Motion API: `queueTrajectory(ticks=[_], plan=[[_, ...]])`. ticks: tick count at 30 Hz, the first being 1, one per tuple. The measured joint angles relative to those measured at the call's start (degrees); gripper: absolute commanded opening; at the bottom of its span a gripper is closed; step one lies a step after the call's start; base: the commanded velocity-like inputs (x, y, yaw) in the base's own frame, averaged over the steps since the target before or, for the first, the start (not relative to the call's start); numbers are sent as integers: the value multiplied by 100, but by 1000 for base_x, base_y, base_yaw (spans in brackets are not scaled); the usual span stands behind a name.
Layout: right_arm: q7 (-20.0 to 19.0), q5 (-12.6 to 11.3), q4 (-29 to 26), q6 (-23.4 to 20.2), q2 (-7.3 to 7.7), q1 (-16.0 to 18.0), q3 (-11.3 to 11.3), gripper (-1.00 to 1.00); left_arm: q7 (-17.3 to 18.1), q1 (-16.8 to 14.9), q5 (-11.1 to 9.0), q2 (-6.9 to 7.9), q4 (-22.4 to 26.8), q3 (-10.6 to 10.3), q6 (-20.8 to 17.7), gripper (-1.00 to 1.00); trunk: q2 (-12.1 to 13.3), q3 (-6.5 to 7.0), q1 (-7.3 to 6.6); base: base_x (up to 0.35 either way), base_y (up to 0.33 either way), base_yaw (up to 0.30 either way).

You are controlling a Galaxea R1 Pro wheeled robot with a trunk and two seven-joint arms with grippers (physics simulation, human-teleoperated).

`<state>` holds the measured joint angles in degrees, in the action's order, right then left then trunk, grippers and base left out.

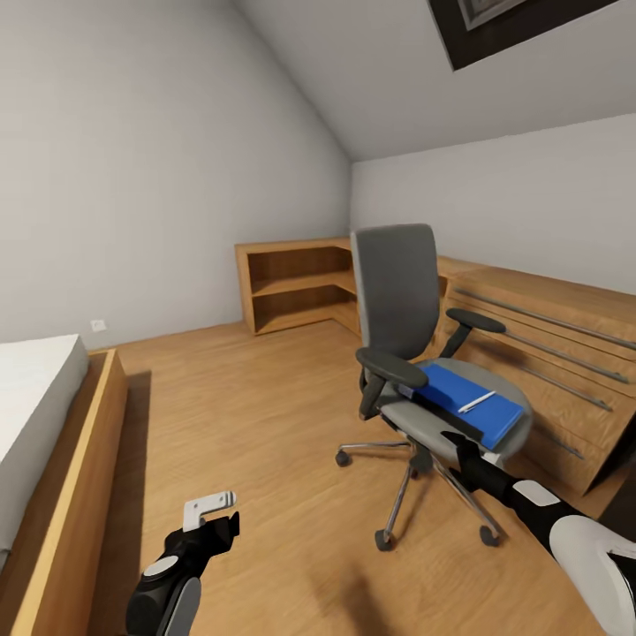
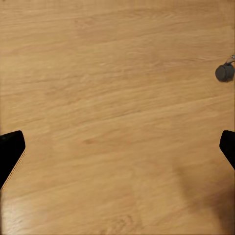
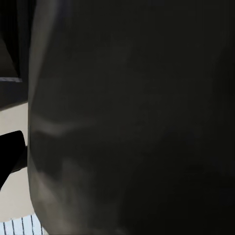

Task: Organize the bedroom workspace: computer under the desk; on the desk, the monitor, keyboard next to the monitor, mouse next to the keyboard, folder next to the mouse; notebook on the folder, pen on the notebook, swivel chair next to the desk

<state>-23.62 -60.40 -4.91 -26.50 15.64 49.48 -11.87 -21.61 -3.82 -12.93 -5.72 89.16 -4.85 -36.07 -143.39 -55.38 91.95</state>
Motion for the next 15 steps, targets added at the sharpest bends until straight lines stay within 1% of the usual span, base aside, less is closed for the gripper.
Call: queueTrajectory(ticks=[6, 12, 15], plan=[[0, 8, -2, 7, 0, 0, -4, 100, 0, 0, 0, 0, 0, 0, 0, 100, 0, 0, 0, 317, 120, 0], [-5, -7, -3, -4, -1, 1, 39, 100, 0, 0, 0, 0, -1, 0, 1, 100, 0, 0, 1, 229, 18, 0], [-5, -8, -3, -3, -1, 0, 39, 100, 0, -3, 0, 0, -1, 0, 7, 100, 0, 0, 0, 289, 33, 0]])
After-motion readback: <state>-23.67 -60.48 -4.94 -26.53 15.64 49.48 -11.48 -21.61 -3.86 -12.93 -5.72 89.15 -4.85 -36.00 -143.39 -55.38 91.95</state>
